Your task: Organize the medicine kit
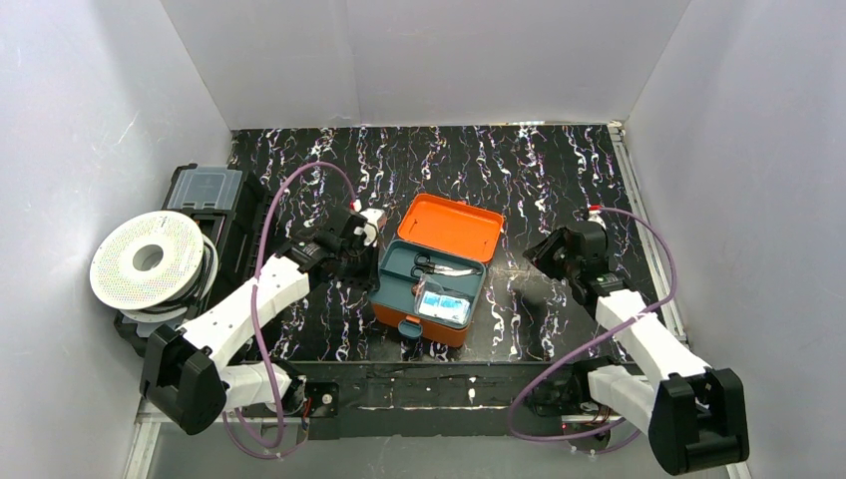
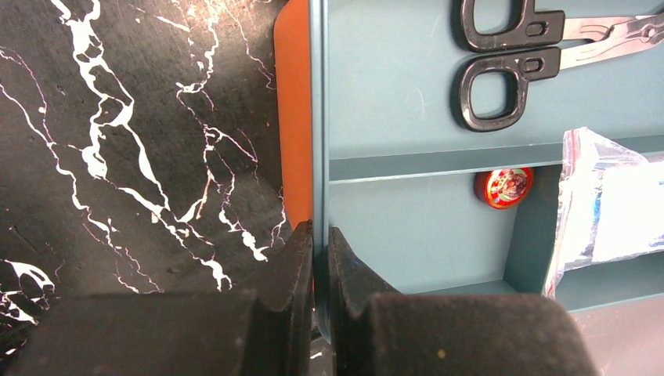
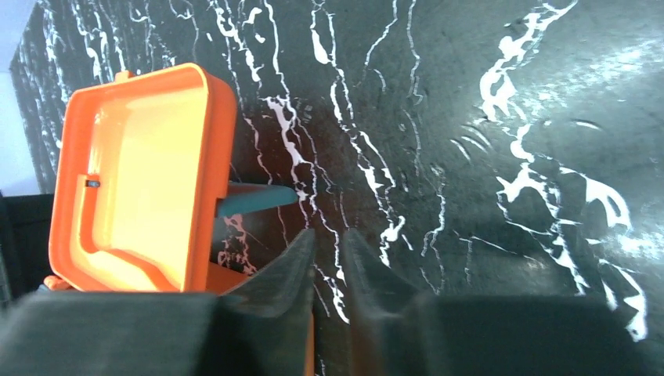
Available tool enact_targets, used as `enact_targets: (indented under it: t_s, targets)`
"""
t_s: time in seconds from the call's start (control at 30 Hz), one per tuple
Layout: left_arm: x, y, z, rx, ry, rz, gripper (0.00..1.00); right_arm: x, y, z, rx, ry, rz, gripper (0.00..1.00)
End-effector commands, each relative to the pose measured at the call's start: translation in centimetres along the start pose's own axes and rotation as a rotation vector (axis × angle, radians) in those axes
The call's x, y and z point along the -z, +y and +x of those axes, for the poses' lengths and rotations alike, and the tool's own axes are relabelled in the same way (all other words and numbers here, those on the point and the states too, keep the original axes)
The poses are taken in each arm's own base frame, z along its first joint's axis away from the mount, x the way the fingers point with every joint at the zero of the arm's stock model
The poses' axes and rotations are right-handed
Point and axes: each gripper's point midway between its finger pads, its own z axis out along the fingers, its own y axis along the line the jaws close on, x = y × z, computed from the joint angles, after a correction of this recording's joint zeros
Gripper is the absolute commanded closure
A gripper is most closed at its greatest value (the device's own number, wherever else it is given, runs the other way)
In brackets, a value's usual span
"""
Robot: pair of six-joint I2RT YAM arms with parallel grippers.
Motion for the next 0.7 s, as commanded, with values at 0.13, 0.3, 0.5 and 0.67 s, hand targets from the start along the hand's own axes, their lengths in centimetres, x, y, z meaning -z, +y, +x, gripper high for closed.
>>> enact_targets:
  t_s: [0.13, 0.3, 0.5, 0.67]
  targets:
    - [1.4, -0.4, 1.8, 0.041, 0.047, 0.022, 0.91, -2.3, 2.4, -0.3, -0.027, 0.021, -0.143, 0.96]
    - [1.6, -0.6, 1.5, 0.041, 0.042, 0.030, 0.80, -3.9, 2.8, 0.2, -0.059, 0.057, -0.162, 0.99]
    - [1.8, -1.0, 1.3, 0.035, 0.037, 0.051, 0.73, -5.6, 3.8, 0.6, -0.093, 0.093, -0.214, 0.99]
    - [1.7, -1.1, 1.5, 0.029, 0.047, 0.058, 0.74, -7.0, 4.8, 0.5, -0.100, 0.108, -0.268, 0.99]
